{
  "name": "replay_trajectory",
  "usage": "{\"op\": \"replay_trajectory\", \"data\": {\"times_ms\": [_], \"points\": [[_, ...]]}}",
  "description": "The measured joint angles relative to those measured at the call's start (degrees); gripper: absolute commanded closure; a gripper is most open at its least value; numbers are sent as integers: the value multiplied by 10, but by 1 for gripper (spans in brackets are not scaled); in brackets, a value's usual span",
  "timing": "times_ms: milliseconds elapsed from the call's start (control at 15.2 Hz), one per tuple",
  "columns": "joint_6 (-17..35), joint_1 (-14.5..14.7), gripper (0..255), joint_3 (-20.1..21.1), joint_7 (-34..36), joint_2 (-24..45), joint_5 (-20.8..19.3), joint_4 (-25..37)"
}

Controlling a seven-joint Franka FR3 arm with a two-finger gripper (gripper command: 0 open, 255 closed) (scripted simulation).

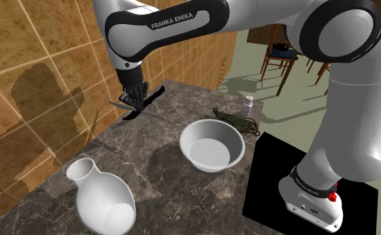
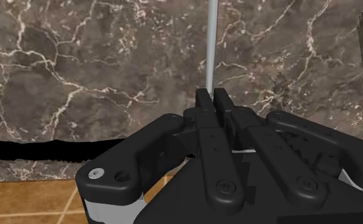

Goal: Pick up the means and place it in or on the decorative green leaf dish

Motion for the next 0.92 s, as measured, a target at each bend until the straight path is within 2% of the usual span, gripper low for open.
{"op": "replay_trajectory", "data": {"times_ms": [198,264,924], "points": [[-21,0,255,1,0,-4,1,17],[-18,-4,255,0,-4,-16,4,3],[38,-54,255,-19,-79,-238,53,-271]]}}
